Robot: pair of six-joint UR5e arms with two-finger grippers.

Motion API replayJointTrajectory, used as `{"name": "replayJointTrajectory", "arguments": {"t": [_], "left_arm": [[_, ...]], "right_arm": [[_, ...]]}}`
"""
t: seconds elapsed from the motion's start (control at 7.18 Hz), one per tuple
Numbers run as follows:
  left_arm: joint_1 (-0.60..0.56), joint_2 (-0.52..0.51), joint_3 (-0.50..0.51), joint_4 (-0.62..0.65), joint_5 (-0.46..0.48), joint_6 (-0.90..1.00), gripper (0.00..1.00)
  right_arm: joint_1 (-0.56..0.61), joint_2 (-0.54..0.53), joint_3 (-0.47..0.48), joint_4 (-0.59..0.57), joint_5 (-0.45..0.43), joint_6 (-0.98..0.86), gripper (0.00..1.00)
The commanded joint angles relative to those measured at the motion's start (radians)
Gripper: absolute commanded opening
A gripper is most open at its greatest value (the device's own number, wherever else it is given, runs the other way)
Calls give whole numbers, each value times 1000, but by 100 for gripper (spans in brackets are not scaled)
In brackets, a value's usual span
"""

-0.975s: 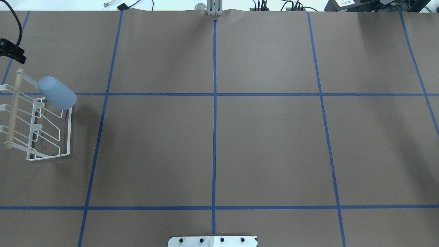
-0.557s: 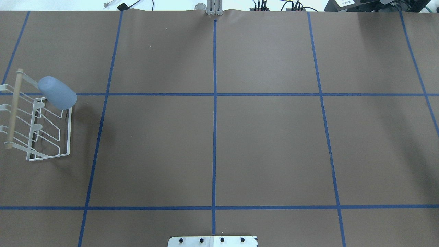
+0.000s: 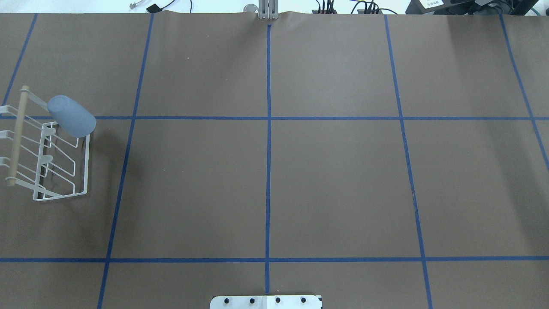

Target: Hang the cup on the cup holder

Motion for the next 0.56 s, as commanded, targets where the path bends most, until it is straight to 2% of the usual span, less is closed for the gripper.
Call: {"name": "replayJointTrajectory", "arguments": {"t": [0.0,0.42], "left_arm": [[-21,70,-21,-56,-5,-10,99],[-15,61,-2,-66,-48,-10,99]], "right_arm": [[15,-35,8,10,29,96,100],[15,-36,13,13,29,93,100]]}}
